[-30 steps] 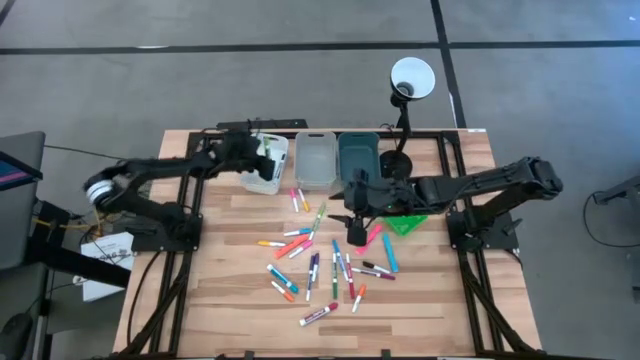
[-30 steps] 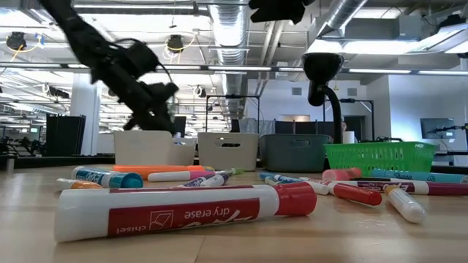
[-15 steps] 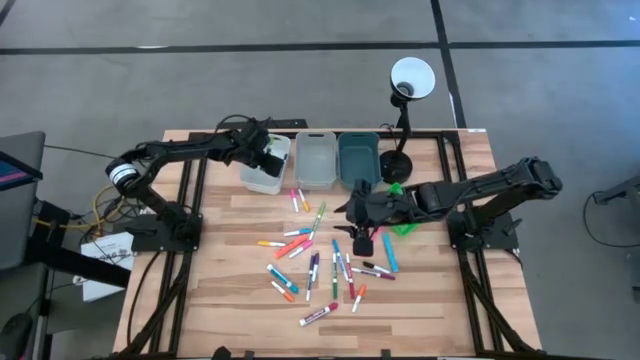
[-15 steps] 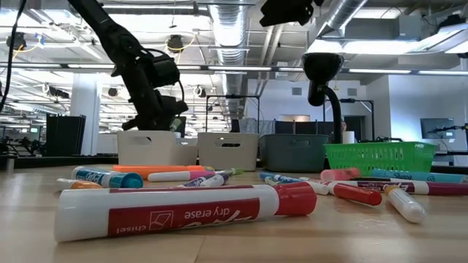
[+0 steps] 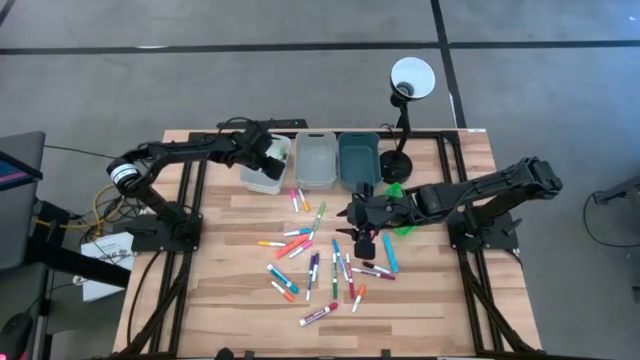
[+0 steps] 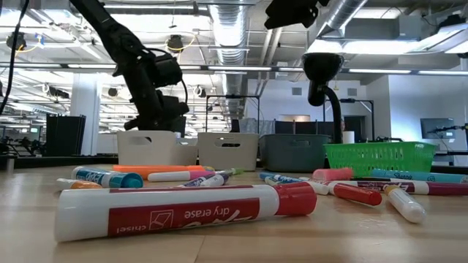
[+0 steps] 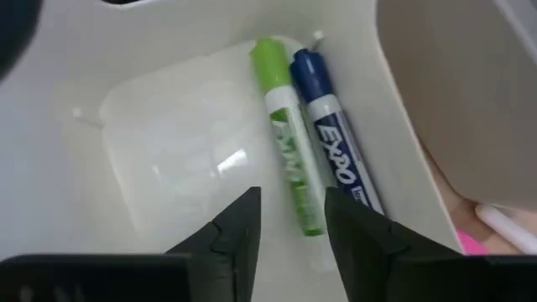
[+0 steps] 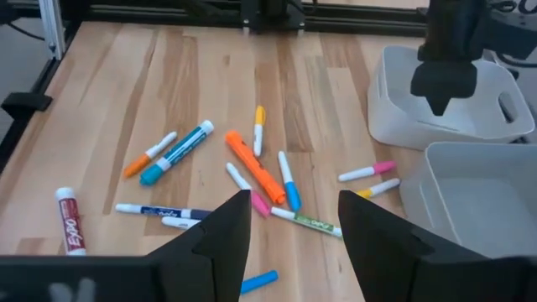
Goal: Pick & Place Markers
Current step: Put the red marker pen into the white bin
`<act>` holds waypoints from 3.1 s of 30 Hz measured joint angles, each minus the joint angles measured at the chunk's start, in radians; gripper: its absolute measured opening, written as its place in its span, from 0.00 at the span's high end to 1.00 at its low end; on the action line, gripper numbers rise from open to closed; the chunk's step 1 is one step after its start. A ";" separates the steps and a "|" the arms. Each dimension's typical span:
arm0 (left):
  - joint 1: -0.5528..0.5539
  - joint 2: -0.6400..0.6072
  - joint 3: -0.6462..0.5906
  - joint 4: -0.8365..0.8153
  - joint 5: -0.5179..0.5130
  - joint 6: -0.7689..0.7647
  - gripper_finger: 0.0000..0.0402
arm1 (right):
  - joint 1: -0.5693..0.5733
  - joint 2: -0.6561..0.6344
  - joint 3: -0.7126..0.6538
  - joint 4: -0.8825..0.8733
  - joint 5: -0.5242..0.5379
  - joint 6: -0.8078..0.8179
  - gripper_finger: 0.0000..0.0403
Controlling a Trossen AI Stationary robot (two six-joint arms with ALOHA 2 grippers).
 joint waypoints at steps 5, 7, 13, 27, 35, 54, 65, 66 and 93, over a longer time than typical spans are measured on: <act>-0.011 -0.044 0.000 0.014 -0.002 0.073 0.66 | 0.009 0.000 0.000 0.001 0.002 0.050 0.59; -0.022 -0.101 0.000 0.012 -0.003 0.102 0.67 | 0.015 0.000 0.000 0.001 0.002 0.050 0.59; -0.089 -0.359 -0.001 0.014 -0.002 0.196 0.69 | 0.034 -0.027 0.000 -0.001 0.033 0.050 0.59; -0.565 -0.732 -0.435 0.369 0.139 0.134 0.70 | 0.047 -0.051 0.000 -0.136 0.089 0.050 0.59; -0.838 -0.670 -0.603 0.709 -0.013 0.070 0.70 | 0.047 0.060 0.000 -0.131 0.076 0.050 0.59; -0.995 -0.216 -0.529 1.001 -0.230 -0.033 0.70 | 0.112 -0.025 -0.362 0.482 -0.207 -0.132 0.61; -0.994 -0.211 -0.523 1.023 -0.313 -0.031 0.70 | 0.243 0.331 -0.383 0.874 -0.367 -0.112 0.66; -0.993 -0.211 -0.523 1.030 -0.314 -0.030 0.70 | 0.247 0.360 -0.367 0.877 -0.363 -0.109 0.66; -0.991 -0.212 -0.523 1.093 -0.305 -0.031 0.70 | 0.229 0.655 -0.150 0.771 -0.353 -0.082 0.86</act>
